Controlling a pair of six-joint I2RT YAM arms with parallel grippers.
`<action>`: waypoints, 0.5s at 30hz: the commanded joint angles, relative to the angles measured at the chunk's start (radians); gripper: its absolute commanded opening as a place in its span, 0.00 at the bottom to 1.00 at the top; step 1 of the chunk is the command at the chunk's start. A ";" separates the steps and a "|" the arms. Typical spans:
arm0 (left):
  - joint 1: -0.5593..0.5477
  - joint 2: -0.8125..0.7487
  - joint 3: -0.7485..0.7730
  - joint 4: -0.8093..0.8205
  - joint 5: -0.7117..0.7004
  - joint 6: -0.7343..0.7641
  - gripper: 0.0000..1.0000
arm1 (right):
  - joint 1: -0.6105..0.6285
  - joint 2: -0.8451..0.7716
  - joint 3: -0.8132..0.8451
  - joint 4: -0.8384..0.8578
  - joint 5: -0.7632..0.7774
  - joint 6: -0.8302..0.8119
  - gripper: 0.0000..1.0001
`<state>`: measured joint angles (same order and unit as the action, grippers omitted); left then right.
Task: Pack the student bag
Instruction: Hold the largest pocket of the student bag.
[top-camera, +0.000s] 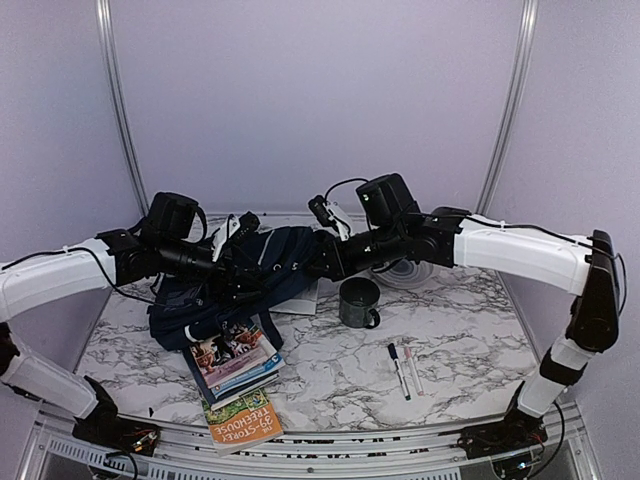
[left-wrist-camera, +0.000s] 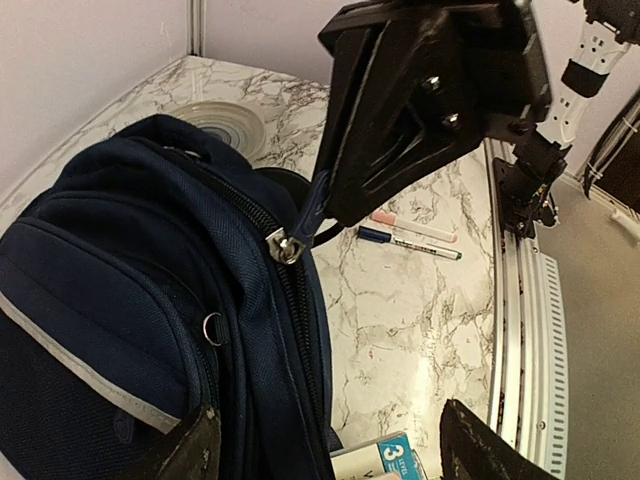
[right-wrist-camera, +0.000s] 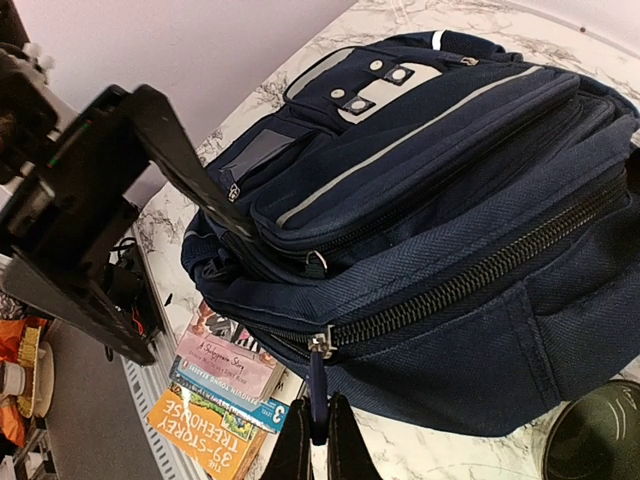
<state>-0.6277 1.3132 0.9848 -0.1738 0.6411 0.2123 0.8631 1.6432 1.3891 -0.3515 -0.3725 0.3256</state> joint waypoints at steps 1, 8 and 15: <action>-0.010 0.077 0.084 0.072 -0.116 -0.021 0.71 | 0.003 -0.058 0.030 0.067 -0.014 0.006 0.00; -0.082 0.168 0.150 -0.012 -0.212 0.068 0.53 | 0.004 -0.064 0.031 0.067 -0.009 -0.002 0.00; -0.084 0.219 0.194 -0.059 -0.415 0.103 0.43 | 0.004 -0.056 0.047 0.056 -0.016 -0.006 0.00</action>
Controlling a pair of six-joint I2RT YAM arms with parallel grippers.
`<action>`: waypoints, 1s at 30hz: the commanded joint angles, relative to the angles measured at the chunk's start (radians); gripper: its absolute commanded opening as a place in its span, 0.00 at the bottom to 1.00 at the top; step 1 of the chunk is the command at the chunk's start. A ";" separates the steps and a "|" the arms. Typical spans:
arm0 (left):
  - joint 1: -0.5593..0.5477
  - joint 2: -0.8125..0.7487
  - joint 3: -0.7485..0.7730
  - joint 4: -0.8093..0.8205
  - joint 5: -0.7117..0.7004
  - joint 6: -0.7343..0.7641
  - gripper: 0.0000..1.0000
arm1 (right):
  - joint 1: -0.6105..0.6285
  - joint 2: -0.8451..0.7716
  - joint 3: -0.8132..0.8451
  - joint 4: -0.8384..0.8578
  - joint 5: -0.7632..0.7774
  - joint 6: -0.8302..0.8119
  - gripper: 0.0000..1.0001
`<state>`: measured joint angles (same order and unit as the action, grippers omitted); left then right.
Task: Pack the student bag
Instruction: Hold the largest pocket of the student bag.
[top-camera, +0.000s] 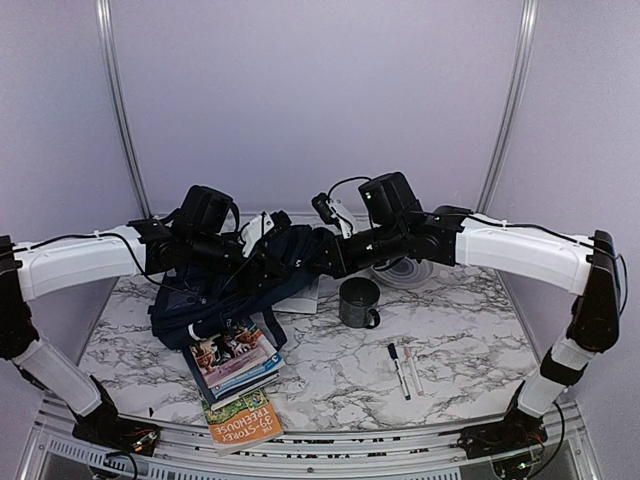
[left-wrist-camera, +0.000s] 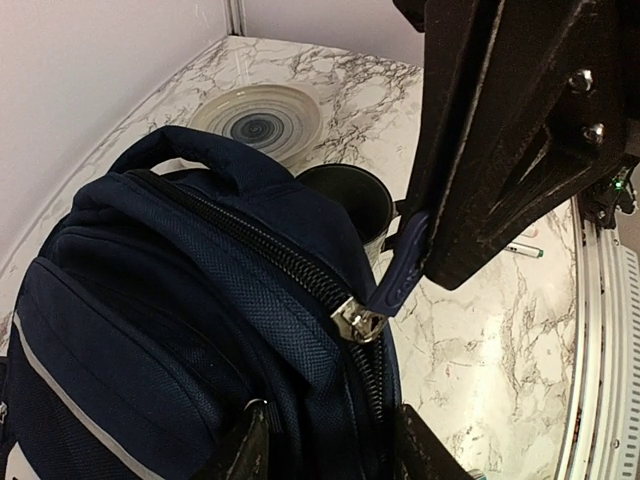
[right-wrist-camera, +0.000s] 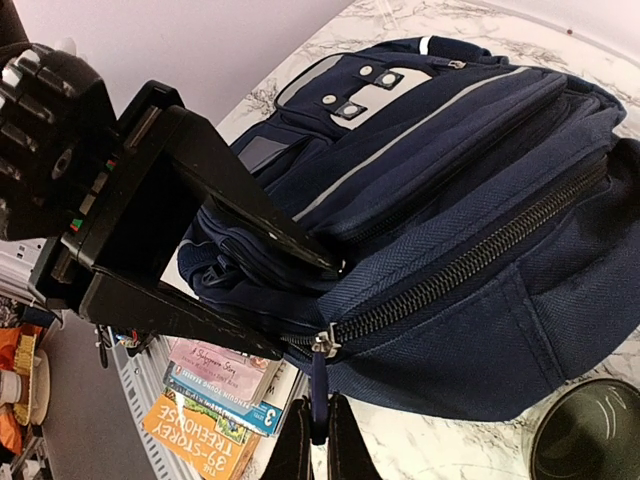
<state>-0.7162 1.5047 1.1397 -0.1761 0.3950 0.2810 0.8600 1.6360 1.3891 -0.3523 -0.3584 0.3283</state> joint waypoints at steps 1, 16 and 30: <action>0.003 0.029 0.044 -0.063 -0.197 0.038 0.43 | 0.007 -0.050 0.050 0.058 -0.031 -0.008 0.00; 0.010 -0.069 0.032 -0.113 -0.136 -0.043 0.45 | 0.007 -0.048 0.040 0.066 -0.028 -0.015 0.00; 0.008 0.011 0.058 -0.280 -0.347 0.074 0.50 | 0.007 -0.045 0.036 0.077 -0.034 -0.017 0.00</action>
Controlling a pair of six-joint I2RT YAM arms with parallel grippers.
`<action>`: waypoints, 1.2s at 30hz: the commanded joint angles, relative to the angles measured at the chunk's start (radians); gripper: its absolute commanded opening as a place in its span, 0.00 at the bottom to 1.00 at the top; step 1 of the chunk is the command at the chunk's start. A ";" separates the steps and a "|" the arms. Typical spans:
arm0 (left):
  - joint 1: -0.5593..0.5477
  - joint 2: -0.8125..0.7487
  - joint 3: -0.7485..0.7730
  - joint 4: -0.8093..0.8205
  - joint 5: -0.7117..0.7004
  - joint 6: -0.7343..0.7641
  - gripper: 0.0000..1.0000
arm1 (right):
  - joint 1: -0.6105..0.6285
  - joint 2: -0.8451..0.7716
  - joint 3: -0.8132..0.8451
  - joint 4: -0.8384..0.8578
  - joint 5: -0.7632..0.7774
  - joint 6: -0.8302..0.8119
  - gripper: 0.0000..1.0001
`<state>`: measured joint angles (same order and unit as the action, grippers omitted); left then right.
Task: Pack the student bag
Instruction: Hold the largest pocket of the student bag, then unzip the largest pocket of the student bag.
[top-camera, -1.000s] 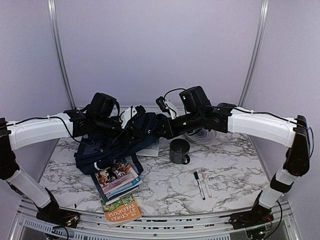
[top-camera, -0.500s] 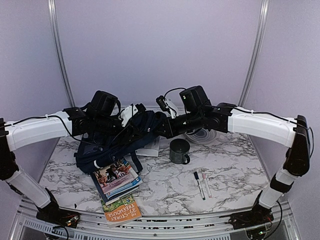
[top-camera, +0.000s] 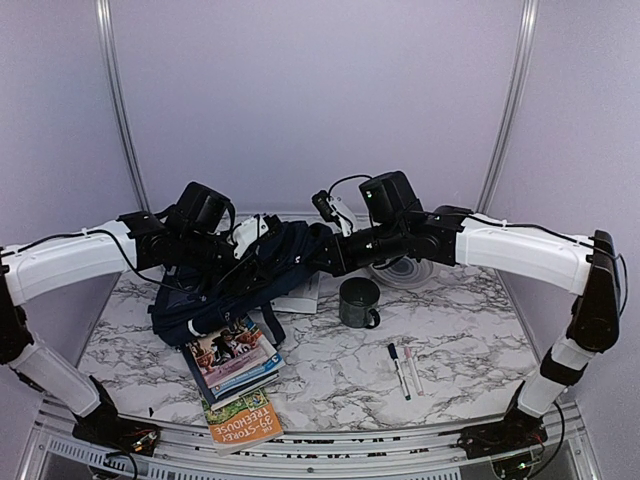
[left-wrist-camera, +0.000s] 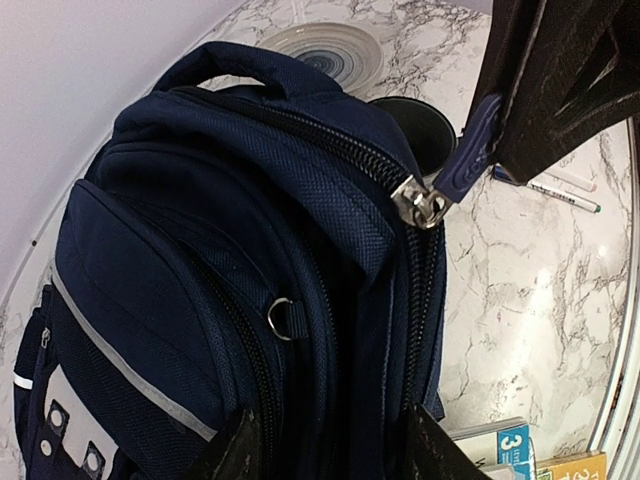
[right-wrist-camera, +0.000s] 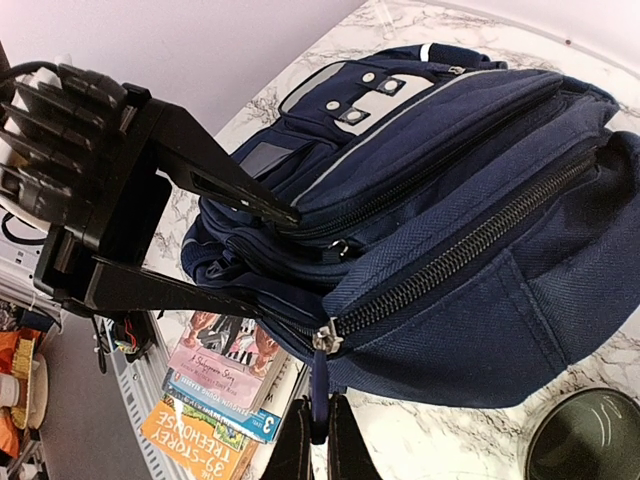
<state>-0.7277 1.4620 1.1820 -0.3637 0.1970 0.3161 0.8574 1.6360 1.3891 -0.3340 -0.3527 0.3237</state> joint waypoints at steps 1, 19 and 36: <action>0.018 0.073 0.020 -0.094 -0.152 0.043 0.50 | 0.009 -0.044 0.037 0.057 -0.037 -0.014 0.00; -0.021 -0.149 -0.161 -0.039 -0.231 0.114 0.00 | -0.188 -0.093 -0.035 0.079 -0.010 0.059 0.00; -0.047 -0.607 -0.406 -0.127 -0.086 0.341 0.00 | -0.320 0.021 0.071 -0.069 -0.078 -0.028 0.00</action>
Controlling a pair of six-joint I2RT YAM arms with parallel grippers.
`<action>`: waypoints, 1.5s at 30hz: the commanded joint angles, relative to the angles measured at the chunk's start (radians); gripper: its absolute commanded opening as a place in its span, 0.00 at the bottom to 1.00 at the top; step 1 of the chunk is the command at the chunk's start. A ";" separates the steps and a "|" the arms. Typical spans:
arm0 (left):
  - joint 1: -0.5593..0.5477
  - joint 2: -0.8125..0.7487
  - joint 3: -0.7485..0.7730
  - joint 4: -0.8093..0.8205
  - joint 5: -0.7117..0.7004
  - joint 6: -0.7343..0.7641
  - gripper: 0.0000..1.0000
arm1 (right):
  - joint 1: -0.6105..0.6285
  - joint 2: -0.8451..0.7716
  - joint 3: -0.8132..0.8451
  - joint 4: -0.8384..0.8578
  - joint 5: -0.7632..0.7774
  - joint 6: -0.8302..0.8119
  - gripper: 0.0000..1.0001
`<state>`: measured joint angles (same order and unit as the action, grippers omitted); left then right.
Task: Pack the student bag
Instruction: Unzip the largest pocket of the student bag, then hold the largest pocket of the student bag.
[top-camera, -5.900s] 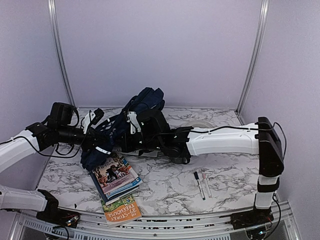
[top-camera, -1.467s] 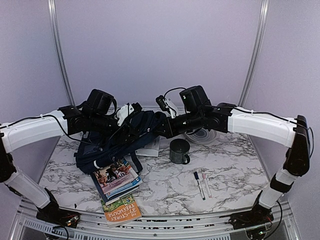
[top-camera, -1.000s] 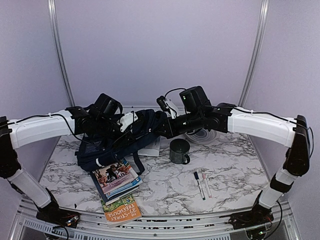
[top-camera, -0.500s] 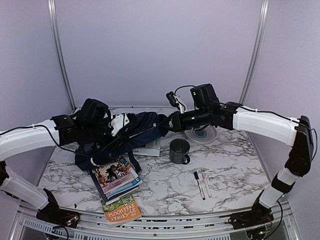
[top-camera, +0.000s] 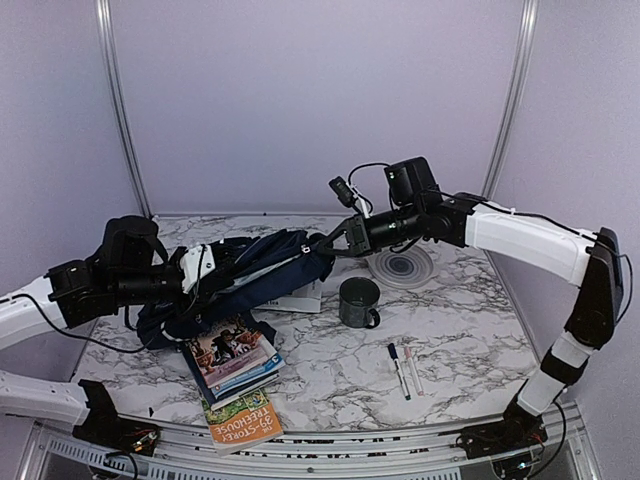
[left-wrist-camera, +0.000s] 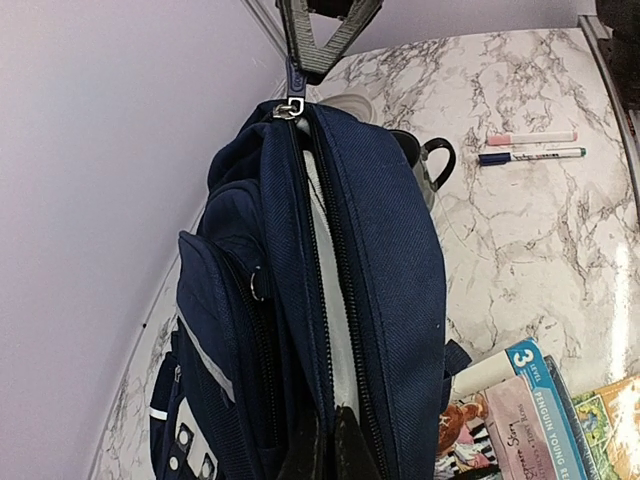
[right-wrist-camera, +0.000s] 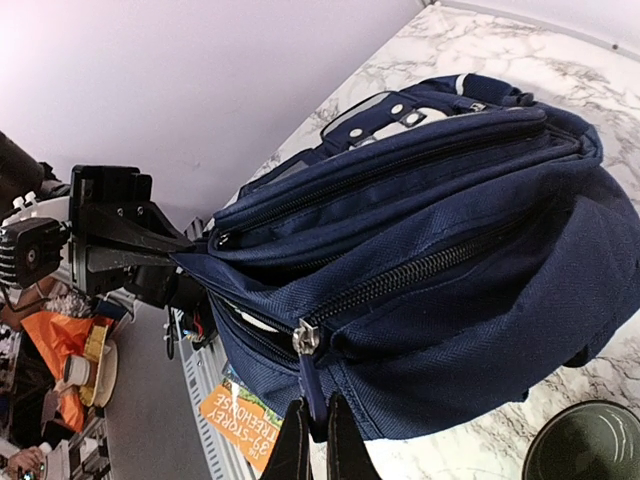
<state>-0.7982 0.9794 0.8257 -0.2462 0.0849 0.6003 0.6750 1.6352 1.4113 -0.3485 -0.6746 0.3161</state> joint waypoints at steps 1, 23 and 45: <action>0.024 -0.136 -0.055 -0.249 0.031 0.054 0.00 | -0.129 0.025 0.046 -0.044 0.236 -0.019 0.00; 0.024 -0.105 -0.022 -0.203 -0.043 -0.080 0.50 | 0.218 0.096 0.132 0.066 0.186 0.141 0.00; 0.047 0.267 0.265 -0.159 0.105 -0.253 0.57 | 0.252 0.083 0.143 0.079 0.169 0.134 0.00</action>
<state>-0.7567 1.1835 1.0431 -0.4088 0.2146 0.3687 0.9211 1.7546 1.5536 -0.3573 -0.4877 0.4526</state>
